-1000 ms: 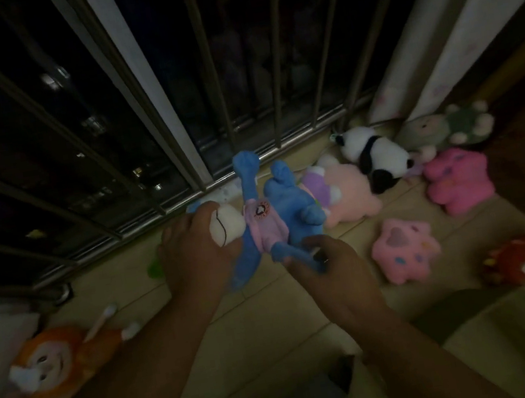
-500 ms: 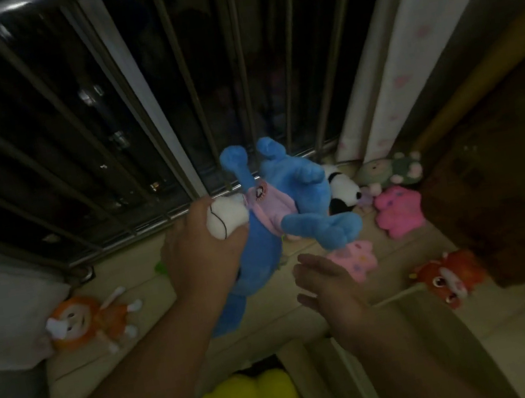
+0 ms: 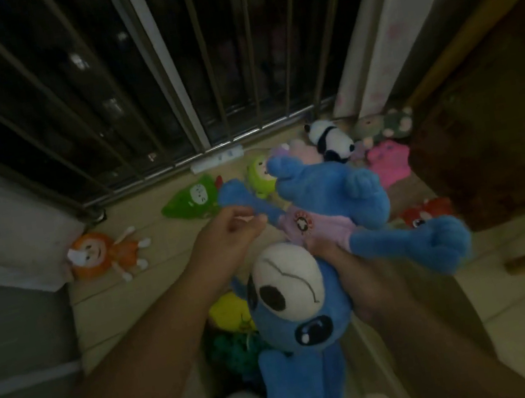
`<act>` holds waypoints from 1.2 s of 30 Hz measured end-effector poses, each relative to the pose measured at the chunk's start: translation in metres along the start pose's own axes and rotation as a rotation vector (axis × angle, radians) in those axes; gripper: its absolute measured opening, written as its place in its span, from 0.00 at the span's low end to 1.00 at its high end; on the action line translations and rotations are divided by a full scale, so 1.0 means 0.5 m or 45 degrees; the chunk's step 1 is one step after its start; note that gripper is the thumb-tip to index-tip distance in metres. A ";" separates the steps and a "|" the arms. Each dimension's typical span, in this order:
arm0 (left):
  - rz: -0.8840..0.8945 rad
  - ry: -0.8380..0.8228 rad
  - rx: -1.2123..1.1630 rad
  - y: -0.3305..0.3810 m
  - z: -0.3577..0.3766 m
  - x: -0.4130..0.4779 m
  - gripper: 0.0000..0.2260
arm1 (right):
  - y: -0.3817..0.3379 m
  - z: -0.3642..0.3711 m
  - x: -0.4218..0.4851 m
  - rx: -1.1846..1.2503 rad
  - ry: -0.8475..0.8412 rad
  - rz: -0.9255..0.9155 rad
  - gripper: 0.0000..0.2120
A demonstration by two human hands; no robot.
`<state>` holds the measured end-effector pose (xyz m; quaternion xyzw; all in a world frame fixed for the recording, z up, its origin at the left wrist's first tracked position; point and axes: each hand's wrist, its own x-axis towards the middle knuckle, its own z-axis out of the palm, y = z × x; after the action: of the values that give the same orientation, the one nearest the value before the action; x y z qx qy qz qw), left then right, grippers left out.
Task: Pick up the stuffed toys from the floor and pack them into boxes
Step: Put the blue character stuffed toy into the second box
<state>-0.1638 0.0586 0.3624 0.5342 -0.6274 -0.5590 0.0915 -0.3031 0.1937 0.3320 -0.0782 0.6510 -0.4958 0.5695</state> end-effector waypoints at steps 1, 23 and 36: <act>-0.042 -0.067 0.011 -0.029 -0.003 -0.012 0.17 | 0.014 0.011 -0.014 0.041 -0.058 -0.102 0.12; -0.179 -0.205 -0.182 -0.117 0.360 -0.088 0.37 | 0.109 -0.258 -0.047 -0.605 0.317 -0.386 0.10; -0.222 -0.202 -0.242 -0.108 0.541 -0.013 0.23 | 0.134 -0.466 0.040 -0.656 0.387 -0.207 0.08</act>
<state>-0.3233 0.2375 0.2255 0.5300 -0.5282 -0.6620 0.0428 -0.4698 0.3434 0.2369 -0.1967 0.8246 -0.3643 0.3854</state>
